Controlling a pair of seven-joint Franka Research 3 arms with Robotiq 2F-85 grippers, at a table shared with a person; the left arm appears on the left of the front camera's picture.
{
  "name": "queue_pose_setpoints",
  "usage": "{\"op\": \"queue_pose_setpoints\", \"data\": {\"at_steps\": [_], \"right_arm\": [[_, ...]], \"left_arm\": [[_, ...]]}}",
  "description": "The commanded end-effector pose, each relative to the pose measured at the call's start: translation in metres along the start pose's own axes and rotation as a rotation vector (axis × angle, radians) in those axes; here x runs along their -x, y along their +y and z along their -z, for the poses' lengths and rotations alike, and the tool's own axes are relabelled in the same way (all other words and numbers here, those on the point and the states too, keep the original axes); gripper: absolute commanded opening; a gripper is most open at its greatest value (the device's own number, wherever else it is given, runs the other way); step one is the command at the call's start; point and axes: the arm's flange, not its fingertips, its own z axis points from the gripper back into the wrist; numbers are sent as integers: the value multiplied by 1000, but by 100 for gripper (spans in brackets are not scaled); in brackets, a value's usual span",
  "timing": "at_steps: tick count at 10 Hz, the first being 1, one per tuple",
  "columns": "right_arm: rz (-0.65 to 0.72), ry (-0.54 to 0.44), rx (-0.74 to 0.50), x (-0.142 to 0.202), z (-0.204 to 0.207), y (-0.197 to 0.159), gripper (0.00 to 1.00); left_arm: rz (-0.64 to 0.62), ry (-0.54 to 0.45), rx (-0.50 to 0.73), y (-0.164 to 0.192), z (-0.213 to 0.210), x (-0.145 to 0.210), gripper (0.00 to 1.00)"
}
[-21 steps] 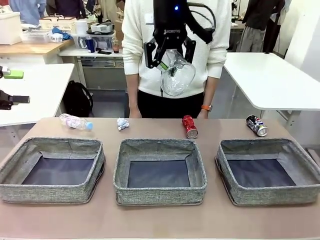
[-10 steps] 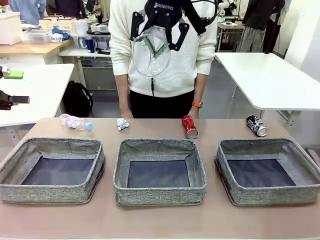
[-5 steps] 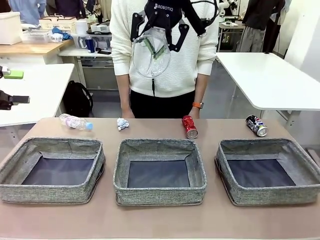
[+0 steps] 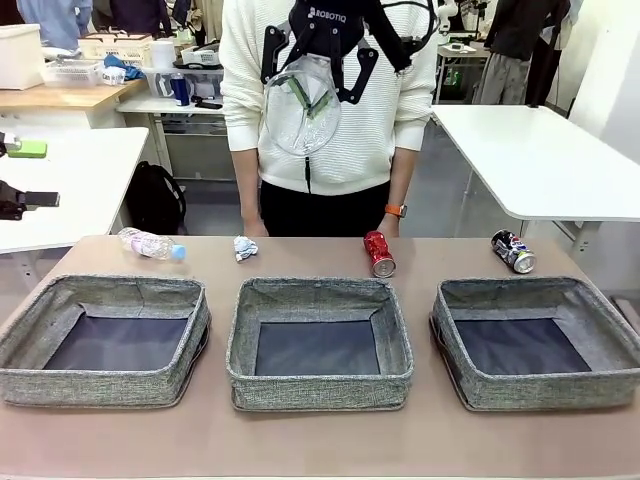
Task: Sort the waste into the appropriate baskets.
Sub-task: Place the picked waste into the Fabric basket indicated by the person.
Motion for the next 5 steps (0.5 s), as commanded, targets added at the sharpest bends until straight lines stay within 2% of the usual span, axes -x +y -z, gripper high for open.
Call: {"op": "queue_pose_setpoints", "data": {"at_steps": [1,5], "right_arm": [[-5,1,-2,1,-1,0,3],[-5,1,-2,1,-1,0,3]], "left_arm": [[19,-13,23,-1,1,-1,100],[19,-13,23,-1,1,-1,100]]}}
